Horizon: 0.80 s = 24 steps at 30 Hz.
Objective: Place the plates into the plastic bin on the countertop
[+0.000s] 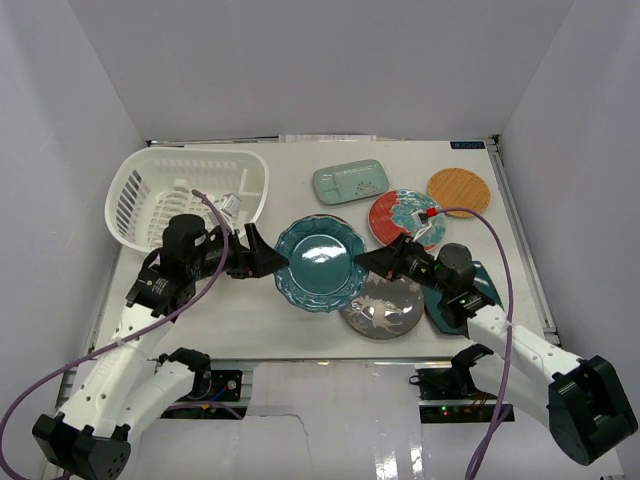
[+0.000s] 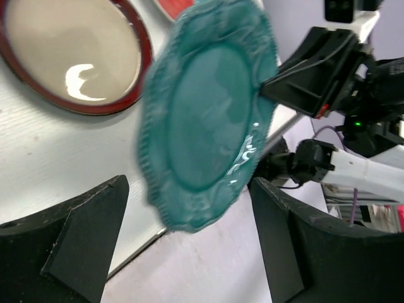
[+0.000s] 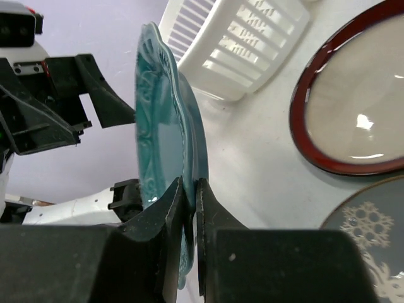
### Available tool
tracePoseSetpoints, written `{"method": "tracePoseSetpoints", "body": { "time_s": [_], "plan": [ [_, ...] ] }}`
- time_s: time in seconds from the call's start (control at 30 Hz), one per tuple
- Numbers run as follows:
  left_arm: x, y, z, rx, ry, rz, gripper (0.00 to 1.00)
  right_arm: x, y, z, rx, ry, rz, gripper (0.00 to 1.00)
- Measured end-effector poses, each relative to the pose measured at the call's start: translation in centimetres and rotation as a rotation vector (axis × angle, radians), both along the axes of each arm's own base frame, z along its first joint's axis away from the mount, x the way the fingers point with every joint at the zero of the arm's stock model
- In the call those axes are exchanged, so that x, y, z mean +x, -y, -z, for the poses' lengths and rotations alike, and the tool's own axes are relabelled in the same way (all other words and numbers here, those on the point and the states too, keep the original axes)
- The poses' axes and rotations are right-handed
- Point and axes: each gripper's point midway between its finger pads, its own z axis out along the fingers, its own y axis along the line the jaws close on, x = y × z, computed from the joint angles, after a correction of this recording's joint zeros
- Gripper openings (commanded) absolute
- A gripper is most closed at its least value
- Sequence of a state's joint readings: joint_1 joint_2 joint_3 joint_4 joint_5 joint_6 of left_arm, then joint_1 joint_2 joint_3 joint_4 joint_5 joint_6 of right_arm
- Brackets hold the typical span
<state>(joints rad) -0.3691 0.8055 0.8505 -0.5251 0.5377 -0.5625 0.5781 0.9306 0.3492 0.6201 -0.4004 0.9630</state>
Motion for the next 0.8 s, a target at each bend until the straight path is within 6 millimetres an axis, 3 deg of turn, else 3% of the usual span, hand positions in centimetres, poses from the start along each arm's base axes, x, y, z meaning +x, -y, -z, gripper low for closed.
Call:
{"method": "tracePoseSetpoints", "body": {
  "time_s": [0.17, 0.33, 0.43, 0.47, 0.57, 0.6, 0.67, 0.77, 0.8],
  "plan": [
    [0.1, -0.9, 1.3, 0.046, -0.038, -0.048, 0.85, 1.0, 1.9, 0.3, 0.000, -0.045, 0.015, 0.08],
    [-0.5, 0.3, 2.5, -0.007, -0.058, 0.024, 0.77, 0.5, 1.8, 0.0, 0.004, -0.052, -0.030, 0.08],
    [-1.1, 1.1, 3.8, -0.055, -0.100, 0.075, 0.64, 0.1, 1.6, -0.5, 0.021, -0.055, -0.058, 0.08],
    [-1.2, 1.4, 4.2, -0.070, -0.111, 0.090, 0.52, 0.0, 1.5, -0.5, 0.026, -0.059, -0.067, 0.08],
    [-1.4, 2.1, 4.8, -0.113, -0.133, 0.122, 0.37, -0.1, 1.4, -0.5, 0.033, -0.070, -0.081, 0.08],
    [-1.4, 2.3, 4.7, -0.129, -0.135, 0.130, 0.26, -0.1, 1.3, -0.3, 0.030, -0.077, -0.081, 0.08],
    [-1.3, 2.5, 4.4, -0.153, -0.127, 0.135, 0.19, 0.0, 1.3, -0.1, 0.027, -0.083, -0.081, 0.08],
    [-0.7, 2.5, 4.0, -0.178, -0.123, 0.115, 0.18, 0.0, 1.3, -0.5, 0.034, -0.065, -0.081, 0.08],
    [-0.6, 2.6, 4.0, -0.187, -0.123, 0.115, 0.00, 0.1, 1.4, -0.5, 0.035, -0.063, -0.077, 0.10]
  ]
}}
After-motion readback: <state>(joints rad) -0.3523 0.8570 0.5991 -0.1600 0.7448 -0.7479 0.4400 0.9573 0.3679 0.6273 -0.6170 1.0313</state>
